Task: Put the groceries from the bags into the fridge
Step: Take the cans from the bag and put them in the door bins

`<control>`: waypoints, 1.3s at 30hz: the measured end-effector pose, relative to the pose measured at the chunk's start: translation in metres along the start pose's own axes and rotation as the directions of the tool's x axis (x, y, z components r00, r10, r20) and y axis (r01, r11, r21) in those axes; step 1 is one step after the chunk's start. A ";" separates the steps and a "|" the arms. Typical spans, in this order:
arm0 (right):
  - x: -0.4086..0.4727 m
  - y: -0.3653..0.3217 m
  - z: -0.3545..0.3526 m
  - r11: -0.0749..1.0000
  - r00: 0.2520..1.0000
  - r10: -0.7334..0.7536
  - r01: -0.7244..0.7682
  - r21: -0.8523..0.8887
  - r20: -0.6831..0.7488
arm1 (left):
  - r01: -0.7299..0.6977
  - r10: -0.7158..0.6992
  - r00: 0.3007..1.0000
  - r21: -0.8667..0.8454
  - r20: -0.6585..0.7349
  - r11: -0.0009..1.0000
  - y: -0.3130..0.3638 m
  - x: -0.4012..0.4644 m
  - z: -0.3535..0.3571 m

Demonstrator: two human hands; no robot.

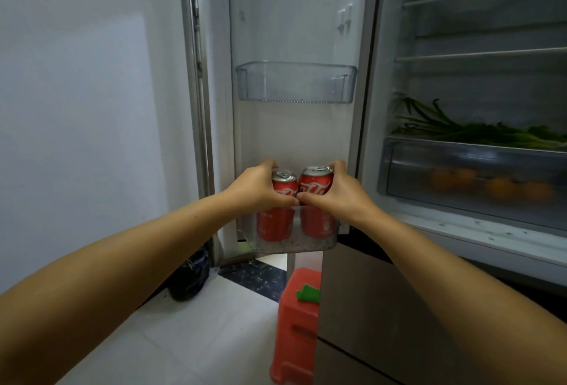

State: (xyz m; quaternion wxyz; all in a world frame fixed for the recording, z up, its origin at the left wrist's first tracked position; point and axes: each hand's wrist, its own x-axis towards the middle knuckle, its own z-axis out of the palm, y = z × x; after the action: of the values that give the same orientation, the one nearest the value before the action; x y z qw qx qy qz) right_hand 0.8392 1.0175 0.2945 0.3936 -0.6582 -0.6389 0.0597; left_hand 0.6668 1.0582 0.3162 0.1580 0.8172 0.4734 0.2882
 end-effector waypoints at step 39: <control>-0.153 -0.225 0.223 0.876 0.843 -0.459 0.483 -0.016 0.281 | 0.254 -0.144 0.945 0.381 -0.294 0.889 -0.213 -0.306 -0.136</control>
State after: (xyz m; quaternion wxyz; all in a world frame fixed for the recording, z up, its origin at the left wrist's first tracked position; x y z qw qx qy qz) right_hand 0.5039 0.9516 0.2111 0.2770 -0.4831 -0.8303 0.0222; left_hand 0.3192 0.8987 0.2116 -0.0526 0.7341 0.6220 0.2671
